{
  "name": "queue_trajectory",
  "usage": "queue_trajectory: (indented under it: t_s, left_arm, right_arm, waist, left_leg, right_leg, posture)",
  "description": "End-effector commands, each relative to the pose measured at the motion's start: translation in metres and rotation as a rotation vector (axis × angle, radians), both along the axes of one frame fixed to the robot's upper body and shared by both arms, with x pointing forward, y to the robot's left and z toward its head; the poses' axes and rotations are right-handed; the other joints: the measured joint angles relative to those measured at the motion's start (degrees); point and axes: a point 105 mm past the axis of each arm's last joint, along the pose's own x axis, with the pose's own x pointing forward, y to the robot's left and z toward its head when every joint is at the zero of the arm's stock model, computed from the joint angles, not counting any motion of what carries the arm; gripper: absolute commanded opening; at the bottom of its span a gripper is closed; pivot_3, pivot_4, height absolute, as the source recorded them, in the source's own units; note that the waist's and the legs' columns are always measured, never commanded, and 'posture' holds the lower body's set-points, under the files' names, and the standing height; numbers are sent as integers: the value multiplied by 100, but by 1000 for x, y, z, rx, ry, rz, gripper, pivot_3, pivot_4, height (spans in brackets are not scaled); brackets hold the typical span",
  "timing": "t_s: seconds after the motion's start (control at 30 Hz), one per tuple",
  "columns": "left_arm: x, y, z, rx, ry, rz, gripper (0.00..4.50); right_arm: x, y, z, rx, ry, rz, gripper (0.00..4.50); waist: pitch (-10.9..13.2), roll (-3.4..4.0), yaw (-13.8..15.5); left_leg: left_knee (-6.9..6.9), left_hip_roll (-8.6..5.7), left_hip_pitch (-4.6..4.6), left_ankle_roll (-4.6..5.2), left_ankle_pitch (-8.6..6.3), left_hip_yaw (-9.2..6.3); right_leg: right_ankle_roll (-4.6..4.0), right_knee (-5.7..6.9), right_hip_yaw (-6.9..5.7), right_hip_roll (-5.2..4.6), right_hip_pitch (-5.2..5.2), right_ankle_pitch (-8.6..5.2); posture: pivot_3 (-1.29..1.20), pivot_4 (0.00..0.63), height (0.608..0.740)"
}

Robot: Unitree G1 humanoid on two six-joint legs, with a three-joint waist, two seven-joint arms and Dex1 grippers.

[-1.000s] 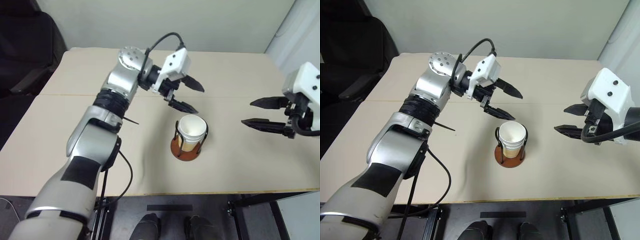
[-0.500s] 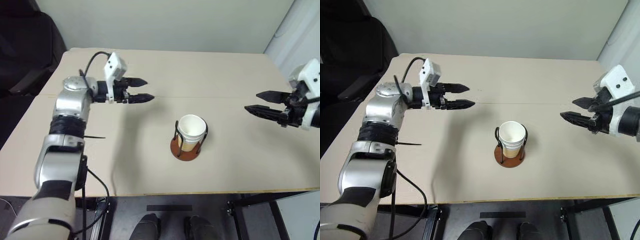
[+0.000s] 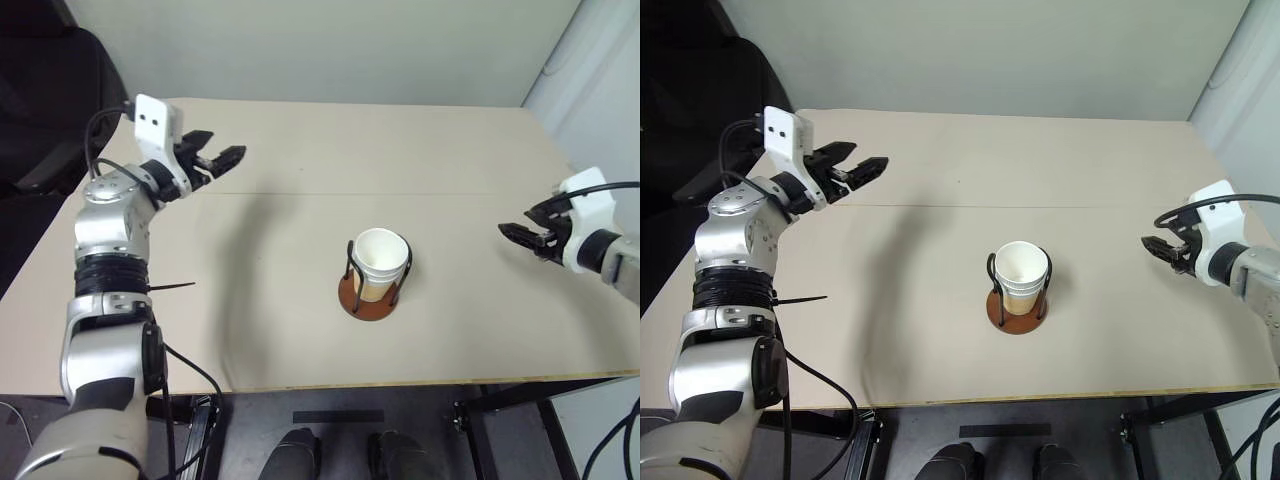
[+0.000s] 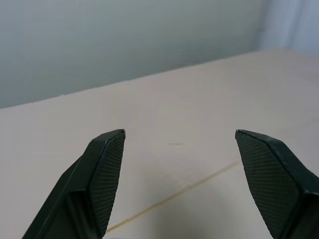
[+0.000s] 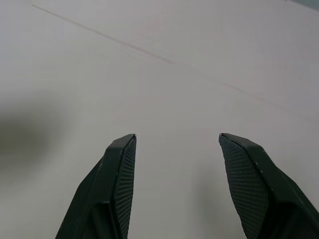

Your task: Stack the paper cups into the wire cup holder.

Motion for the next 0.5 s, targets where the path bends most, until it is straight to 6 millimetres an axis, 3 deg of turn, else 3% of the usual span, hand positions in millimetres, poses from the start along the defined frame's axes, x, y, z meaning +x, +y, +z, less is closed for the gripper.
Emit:
queue_trajectory:
  t_s: [0.03, 0.23, 0.5]
  left_arm:
    - [-8, 25, 20, -19, -63, 89, 3781]
    - [-17, 40, 22, 12, -49, 140, 3781]
    - [-26, 46, 29, 45, -45, 150, 3781]
  right_arm:
    - [10, -5, 13, -91, -113, -55, 2643]
    - [19, 9, -5, -70, -91, -25, 2643]
    - [29, 28, -9, 50, -114, -23, 2643]
  waist:
    - [0, 0, -18]
    - [0, 0, -49]
    - [0, 0, -48]
  left_leg:
    - [-2, -1, 0, -1, 0, 0]
    - [-7, -2, 0, -2, 1, 0]
    - [-9, -4, 0, -6, 3, -6]
  right_leg:
    - [0, 0, 0, 0, -1, 0]
    - [-2, -5, 0, 0, 1, 1]
    - [-7, -13, -1, 1, 2, 4]
  posture:
    - [0, 150, 740]
    - [0, 150, 740]
    - [0, 150, 740]
